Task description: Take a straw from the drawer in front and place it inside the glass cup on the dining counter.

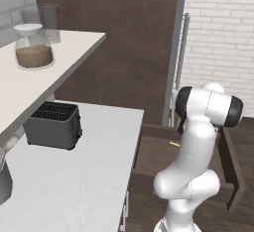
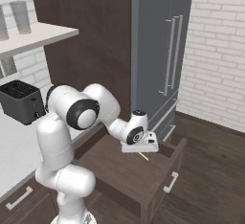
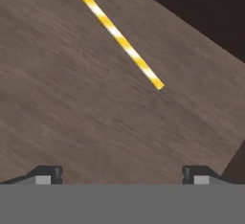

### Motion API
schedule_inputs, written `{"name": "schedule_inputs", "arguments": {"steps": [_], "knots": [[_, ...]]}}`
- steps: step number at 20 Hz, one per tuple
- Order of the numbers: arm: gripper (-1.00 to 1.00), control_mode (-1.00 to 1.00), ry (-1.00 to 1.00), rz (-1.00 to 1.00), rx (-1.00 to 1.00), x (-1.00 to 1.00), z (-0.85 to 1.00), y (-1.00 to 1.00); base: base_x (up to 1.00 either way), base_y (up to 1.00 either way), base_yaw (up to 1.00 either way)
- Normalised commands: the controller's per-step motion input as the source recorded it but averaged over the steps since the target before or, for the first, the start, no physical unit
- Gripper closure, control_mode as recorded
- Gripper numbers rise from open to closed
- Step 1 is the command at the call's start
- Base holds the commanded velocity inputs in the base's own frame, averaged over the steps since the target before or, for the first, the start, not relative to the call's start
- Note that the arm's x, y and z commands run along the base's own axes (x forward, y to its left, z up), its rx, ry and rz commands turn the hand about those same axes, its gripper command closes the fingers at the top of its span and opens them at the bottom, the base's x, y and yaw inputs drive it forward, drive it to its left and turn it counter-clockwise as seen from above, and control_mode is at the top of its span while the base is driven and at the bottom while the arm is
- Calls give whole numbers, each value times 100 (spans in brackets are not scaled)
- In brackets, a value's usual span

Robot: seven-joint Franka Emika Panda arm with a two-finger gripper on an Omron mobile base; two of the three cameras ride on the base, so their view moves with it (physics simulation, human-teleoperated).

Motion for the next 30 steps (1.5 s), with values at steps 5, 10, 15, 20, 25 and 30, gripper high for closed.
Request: {"name": "schedule_inputs", "arguments": {"steps": [5,10,15,20,25,30], "knots": [[-100,-100,0,16,1,24,-29,-13,0,0,0],[-100,-100,0,13,2,16,-23,-9,0,0,0],[-100,-100,0,11,2,27,-27,0,0,0,0],[-100,-100,0,8,1,48,-19,0,0,0,0],[-100,-100,0,2,0,38,-27,-2,0,0,0],[-100,-100,0,0,0,19,-37,-12,0,0,0]]}}
